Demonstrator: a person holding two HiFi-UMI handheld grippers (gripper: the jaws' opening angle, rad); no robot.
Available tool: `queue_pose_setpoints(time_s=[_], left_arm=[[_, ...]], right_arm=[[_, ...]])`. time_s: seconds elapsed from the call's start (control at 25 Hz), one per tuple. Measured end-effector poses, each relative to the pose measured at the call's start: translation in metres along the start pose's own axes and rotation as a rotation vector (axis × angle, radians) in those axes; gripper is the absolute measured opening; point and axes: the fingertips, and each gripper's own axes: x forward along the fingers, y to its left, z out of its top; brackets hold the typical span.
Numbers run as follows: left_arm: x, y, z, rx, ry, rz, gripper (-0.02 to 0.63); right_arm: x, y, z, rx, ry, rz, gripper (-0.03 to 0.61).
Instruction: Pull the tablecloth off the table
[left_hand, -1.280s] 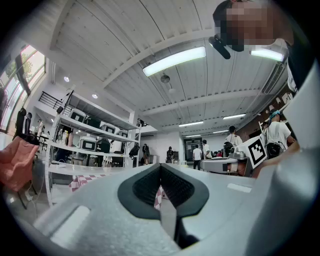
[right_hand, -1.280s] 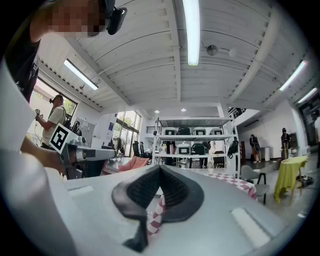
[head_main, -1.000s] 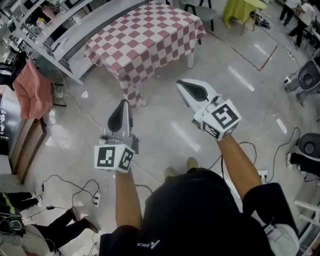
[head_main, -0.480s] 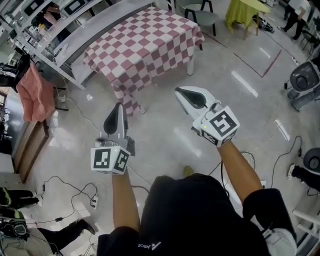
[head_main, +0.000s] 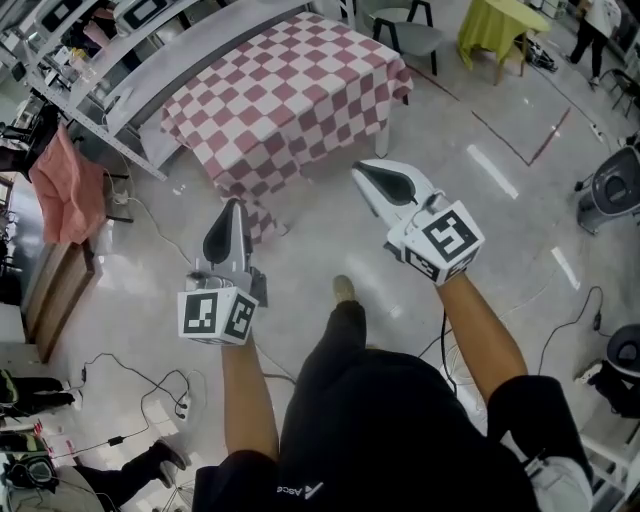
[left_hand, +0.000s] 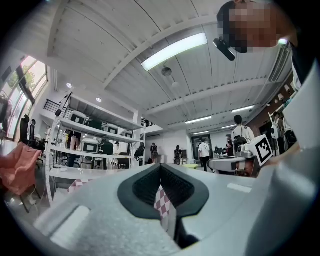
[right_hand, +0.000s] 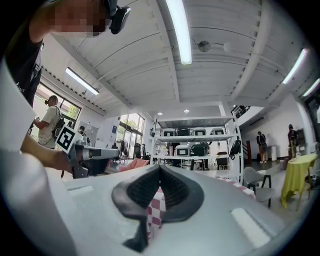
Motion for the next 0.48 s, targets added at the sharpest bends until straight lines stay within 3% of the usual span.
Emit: queue_pose_setpoints(time_s=[0.28, 0.48], left_arm=[[0.109, 0.066, -0.035, -0.026, -0.002, 0.043, 0.009], [0.189, 0.12, -0.055, 0.005, 0.002, 0.052, 0.009]], right_arm=[[0.091, -0.085, -0.03, -0.025, 0.035, 0.016, 0.002], [0.174, -0.145, -0.041, -0.055, 0.042, 0.035, 0.002]])
